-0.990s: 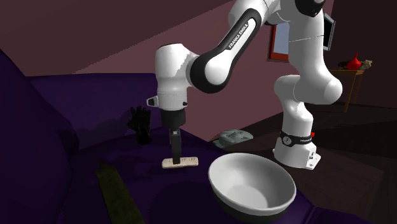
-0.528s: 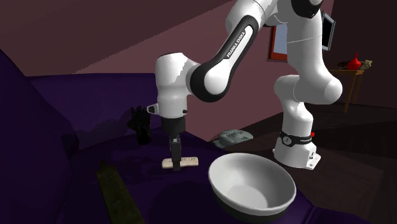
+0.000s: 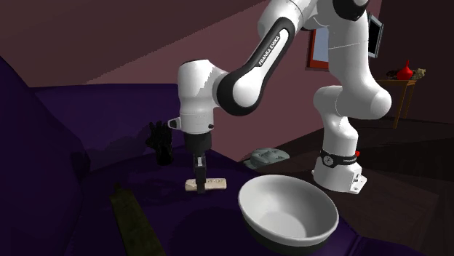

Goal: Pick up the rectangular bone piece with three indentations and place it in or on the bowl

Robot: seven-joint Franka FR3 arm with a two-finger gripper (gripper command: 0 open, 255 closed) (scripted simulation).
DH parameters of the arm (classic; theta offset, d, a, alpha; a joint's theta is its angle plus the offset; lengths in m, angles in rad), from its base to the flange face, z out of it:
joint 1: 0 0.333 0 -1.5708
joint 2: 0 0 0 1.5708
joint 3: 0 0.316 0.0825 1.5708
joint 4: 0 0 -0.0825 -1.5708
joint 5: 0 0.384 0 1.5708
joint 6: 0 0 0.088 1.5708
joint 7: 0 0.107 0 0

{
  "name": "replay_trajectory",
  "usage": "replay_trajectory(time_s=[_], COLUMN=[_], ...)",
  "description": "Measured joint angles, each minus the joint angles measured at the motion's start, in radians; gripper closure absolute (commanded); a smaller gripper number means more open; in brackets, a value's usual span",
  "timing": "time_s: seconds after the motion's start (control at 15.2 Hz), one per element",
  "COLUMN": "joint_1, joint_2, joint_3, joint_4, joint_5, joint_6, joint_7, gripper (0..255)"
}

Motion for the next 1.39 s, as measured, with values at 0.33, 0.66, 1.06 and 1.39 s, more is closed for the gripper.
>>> replay_trajectory(time_s=[0.33,0.66,1.06,1.39], joint_1=[-0.001,0.004,0.005,0.004], joint_2=[0.0,-0.024,-0.081,-0.121], joint_3=[0.001,0.003,0.0,-0.001], joint_4=[0.0,0.007,0.022,0.048], joint_5=[0.001,-0.003,-0.009,-0.014], joint_6=[0.001,-0.035,-0.107,-0.173], joint_7=[-0.004,0.005,0.01,0.013], gripper=[255,255,255,255])
